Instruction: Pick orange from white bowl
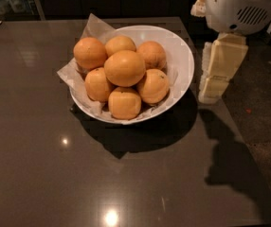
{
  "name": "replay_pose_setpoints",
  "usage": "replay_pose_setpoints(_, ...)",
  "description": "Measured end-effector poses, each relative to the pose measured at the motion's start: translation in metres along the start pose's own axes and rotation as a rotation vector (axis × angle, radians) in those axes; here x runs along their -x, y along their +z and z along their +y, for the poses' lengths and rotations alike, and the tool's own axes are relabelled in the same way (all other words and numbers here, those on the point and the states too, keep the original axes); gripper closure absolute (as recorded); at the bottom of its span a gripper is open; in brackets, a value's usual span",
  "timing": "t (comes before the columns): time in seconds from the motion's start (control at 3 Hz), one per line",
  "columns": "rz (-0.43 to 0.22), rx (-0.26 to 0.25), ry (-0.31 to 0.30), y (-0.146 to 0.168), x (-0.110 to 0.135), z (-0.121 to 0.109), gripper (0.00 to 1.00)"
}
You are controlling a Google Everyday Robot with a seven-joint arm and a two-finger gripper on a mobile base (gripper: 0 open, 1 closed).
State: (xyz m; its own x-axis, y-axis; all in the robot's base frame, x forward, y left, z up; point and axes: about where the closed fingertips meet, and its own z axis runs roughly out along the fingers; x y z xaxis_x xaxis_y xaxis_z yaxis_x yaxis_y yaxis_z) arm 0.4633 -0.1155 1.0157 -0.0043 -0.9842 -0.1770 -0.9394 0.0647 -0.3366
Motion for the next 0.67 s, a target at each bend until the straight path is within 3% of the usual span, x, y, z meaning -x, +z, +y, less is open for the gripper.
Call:
replay_pose_setpoints(0.33, -0.003, -0.001, -0.002, 0.000, 0.001, 0.000, 0.00)
replay_pose_setpoints(0.67, -0.018, -0.012, -0.055, 0.007, 0.033, -0.014, 0.00)
